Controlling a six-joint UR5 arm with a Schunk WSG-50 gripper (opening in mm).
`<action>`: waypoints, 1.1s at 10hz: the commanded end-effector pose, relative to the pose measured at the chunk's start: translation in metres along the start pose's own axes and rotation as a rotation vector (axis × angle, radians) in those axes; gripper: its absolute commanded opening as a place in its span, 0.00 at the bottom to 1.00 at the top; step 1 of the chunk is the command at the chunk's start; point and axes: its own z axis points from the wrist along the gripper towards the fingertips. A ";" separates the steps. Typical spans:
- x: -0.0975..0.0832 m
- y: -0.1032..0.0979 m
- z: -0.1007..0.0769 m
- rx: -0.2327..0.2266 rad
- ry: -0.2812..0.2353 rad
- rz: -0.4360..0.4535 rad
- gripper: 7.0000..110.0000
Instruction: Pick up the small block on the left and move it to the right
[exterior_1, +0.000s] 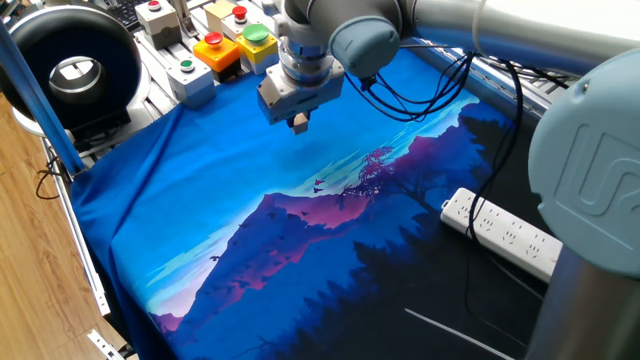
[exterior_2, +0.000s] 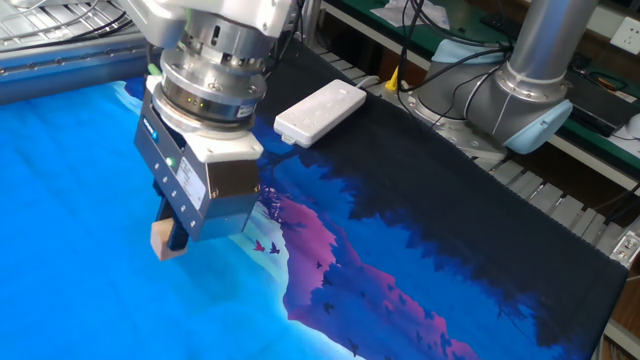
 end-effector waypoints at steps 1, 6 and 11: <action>0.005 -0.006 -0.002 0.016 0.026 -0.035 0.00; 0.008 0.011 -0.002 -0.056 0.029 -0.341 0.00; 0.008 0.032 -0.003 -0.132 0.013 -0.396 0.00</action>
